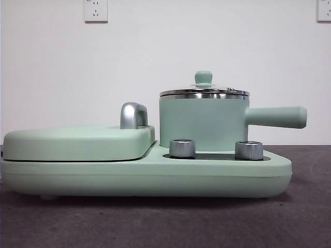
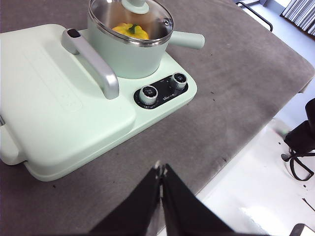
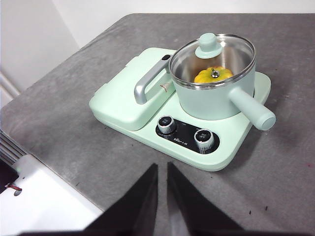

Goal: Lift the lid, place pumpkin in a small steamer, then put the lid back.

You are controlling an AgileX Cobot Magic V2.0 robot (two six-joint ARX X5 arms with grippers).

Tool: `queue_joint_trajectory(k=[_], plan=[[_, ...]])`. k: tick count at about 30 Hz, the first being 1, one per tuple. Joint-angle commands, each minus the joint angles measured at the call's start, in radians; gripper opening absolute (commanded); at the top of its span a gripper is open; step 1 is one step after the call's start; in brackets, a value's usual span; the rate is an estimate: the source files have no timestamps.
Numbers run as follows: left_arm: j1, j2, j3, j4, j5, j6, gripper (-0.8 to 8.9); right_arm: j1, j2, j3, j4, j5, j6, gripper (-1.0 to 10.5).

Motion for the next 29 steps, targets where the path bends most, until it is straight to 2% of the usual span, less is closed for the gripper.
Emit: queue_joint_trajectory(k=[1,10,12,15,21,23,26,29], plan=[[-0.009,0.003,0.009,0.008,-0.003,-0.008,0.06,0.005,0.002,0.008,0.011,0.003,0.003,0.3],[0.014,-0.012,-0.007,0.026,-0.002,-0.008,0.06,0.005,0.002,0.009,0.011,0.003,0.003,0.3],[0.051,-0.021,-0.022,0.031,-0.002,-0.008,0.06,0.005,0.002,0.009,0.011,0.003,0.003,0.3],[0.163,-0.05,-0.08,0.043,-0.002,-0.007,0.06,0.005,0.002,0.009,0.011,0.003,0.003,0.3],[0.485,-0.202,-0.371,0.303,-0.002,-0.003,0.06,0.005,0.002,0.009,0.011,0.003,0.003,0.3],[0.579,-0.262,-0.482,0.458,-0.003,-0.007,0.06,0.005,0.002,0.009,0.011,0.003,0.003,0.3],[0.673,-0.325,-0.62,0.668,-0.003,-0.006,0.06,0.005,0.002,0.009,0.011,0.003,0.003,0.3],[0.723,-0.366,-0.724,0.785,-0.003,0.021,0.06,0.005,0.002,0.009,0.011,0.003,0.003,0.3]])
